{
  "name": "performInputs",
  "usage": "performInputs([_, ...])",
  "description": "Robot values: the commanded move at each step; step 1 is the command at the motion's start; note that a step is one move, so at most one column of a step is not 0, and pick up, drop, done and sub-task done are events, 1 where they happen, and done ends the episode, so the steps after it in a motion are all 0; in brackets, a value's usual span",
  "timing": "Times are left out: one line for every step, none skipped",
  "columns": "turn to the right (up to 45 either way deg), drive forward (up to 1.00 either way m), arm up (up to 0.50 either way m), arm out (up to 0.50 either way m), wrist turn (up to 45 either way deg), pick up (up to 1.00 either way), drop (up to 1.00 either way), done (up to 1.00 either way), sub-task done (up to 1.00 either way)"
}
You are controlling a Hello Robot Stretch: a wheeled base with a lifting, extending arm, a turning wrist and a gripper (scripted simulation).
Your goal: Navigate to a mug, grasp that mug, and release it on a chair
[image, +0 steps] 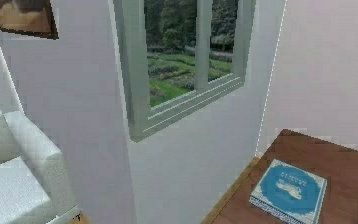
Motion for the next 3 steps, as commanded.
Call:
performInputs([0.0, 0.00, 0.00, 0.26, 0.0, 0.00, 0.00, 0.00, 0.00])
performInputs([0.0, 0.00, 0.00, 0.00, 45.0, 0.00, 0.00, 0.00, 0.00])
performInputs([0.0, 0.00, 0.00, 0.00, 45.0, 0.00, 0.00, 0.00, 0.00])
